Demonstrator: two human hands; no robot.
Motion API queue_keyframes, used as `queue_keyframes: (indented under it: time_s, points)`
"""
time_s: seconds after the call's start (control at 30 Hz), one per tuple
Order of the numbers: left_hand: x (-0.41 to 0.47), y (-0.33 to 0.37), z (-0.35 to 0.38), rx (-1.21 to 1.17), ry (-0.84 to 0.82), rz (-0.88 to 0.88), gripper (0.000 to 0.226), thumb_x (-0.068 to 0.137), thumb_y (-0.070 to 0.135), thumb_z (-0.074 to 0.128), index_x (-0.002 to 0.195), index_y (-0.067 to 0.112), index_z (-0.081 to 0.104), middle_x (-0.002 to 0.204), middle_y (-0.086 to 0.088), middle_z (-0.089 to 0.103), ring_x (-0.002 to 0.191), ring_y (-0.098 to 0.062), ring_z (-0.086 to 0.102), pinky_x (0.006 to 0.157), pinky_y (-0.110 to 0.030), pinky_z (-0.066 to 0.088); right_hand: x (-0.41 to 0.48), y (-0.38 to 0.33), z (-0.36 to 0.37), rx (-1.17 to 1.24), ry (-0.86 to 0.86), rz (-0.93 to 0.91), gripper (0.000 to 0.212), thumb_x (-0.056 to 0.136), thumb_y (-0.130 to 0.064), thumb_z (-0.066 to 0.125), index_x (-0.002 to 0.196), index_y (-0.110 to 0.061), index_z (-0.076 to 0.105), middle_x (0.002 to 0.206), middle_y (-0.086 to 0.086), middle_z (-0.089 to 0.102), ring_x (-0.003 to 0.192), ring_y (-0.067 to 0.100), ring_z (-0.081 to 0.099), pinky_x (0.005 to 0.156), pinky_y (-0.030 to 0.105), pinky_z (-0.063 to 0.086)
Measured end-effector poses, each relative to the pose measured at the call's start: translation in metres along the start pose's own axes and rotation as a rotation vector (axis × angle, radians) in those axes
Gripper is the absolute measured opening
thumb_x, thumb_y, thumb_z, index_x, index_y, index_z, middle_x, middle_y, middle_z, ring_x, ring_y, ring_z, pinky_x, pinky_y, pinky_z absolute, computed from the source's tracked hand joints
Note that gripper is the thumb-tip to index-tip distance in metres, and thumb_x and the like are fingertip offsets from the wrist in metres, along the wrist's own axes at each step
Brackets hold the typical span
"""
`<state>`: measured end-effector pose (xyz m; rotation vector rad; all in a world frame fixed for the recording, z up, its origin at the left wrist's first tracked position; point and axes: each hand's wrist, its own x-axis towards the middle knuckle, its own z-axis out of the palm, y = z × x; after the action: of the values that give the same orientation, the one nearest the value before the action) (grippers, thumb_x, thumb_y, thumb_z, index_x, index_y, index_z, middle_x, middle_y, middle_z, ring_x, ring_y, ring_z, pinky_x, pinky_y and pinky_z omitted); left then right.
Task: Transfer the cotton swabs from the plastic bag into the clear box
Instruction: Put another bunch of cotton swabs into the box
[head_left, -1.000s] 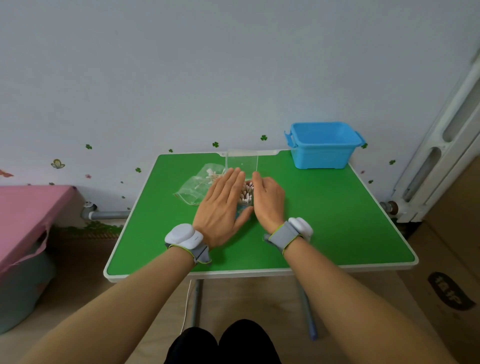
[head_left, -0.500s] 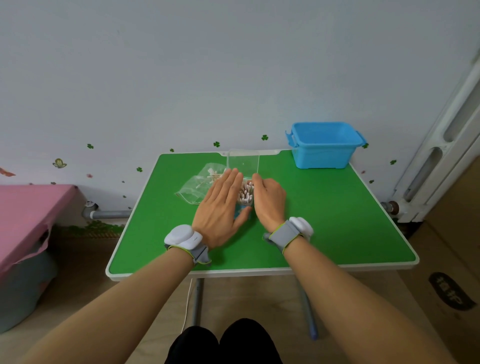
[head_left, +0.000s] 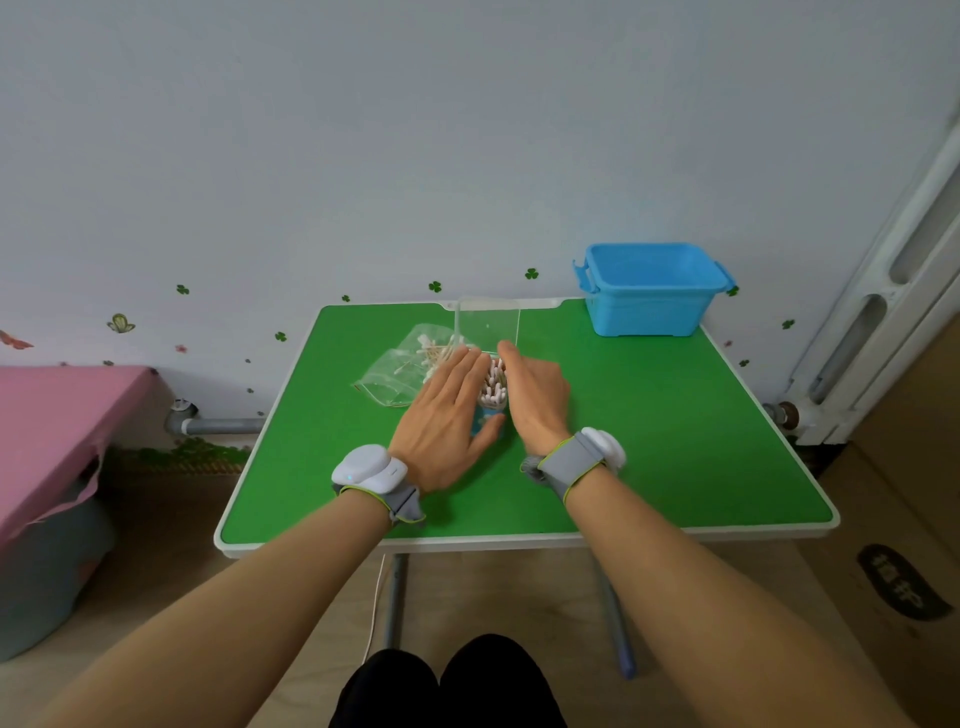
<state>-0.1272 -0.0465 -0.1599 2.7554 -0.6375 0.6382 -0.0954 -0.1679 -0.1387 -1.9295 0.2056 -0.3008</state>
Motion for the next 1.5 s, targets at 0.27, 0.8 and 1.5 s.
queue_keyframes:
  time_s: [0.27, 0.8, 1.5]
  points:
    - [-0.002, 0.002, 0.000, -0.015, 0.029, -0.029, 0.072, 0.095, 0.040, 0.045, 0.149, 0.001, 0.017, 0.157, -0.014, 0.017, 0.148, -0.022, 0.009, 0.121, -0.030, 0.005, -0.009, 0.007, 0.000, 0.024, -0.056, -0.156, 0.025, 0.089, -0.028, 0.056, 0.075, -0.013, 0.070, 0.072, 0.001, 0.069, 0.065, 0.014, 0.059, 0.060, 0.027, 0.044]
    - [-0.009, -0.001, 0.001, -0.292, 0.072, -0.258, 0.086, 0.088, 0.048, 0.056, 0.149, 0.008, 0.010, 0.153, -0.013, 0.026, 0.141, -0.023, 0.027, 0.114, -0.029, 0.021, -0.012, -0.001, -0.004, 0.039, -0.070, -0.098, 0.046, 0.097, -0.032, 0.041, 0.083, 0.004, 0.066, 0.079, 0.023, 0.064, 0.065, 0.034, 0.050, 0.055, 0.029, 0.031]
    - [0.002, 0.009, -0.005, -0.445, 0.122, -0.274, 0.104, 0.072, 0.012, 0.079, 0.149, 0.002, 0.010, 0.141, -0.017, 0.043, 0.131, -0.029, 0.041, 0.110, -0.039, 0.033, -0.013, -0.007, -0.005, 0.397, 0.046, -0.050, 0.036, 0.093, -0.028, 0.048, 0.060, -0.020, 0.061, 0.076, 0.000, 0.069, 0.077, 0.025, 0.067, 0.062, 0.038, 0.051]
